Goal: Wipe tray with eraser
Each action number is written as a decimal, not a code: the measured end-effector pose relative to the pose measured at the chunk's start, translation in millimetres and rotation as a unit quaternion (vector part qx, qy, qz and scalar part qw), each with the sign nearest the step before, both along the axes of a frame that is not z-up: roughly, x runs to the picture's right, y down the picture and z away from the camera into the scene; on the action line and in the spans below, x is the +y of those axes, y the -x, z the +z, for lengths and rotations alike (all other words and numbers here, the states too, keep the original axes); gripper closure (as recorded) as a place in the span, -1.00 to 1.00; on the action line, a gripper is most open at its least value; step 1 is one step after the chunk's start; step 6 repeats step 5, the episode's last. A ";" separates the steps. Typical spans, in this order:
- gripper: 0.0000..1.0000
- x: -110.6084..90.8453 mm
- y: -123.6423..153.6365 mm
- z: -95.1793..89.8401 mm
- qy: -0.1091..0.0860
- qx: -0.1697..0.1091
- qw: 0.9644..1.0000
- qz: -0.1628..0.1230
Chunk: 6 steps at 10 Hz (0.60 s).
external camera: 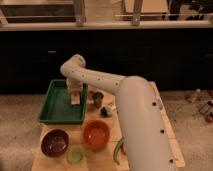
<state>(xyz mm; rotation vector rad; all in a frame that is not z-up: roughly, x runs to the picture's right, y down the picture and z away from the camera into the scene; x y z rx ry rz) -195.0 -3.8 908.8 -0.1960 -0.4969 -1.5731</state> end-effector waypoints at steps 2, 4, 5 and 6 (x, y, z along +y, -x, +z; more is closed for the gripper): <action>0.93 9.9 1.8 11.8 0.012 0.017 0.999 0.035; 0.93 21.6 1.5 24.7 0.024 0.037 0.997 0.064; 0.93 25.5 3.1 27.1 0.028 0.041 0.997 0.067; 0.93 25.5 3.1 27.1 0.028 0.041 0.997 0.067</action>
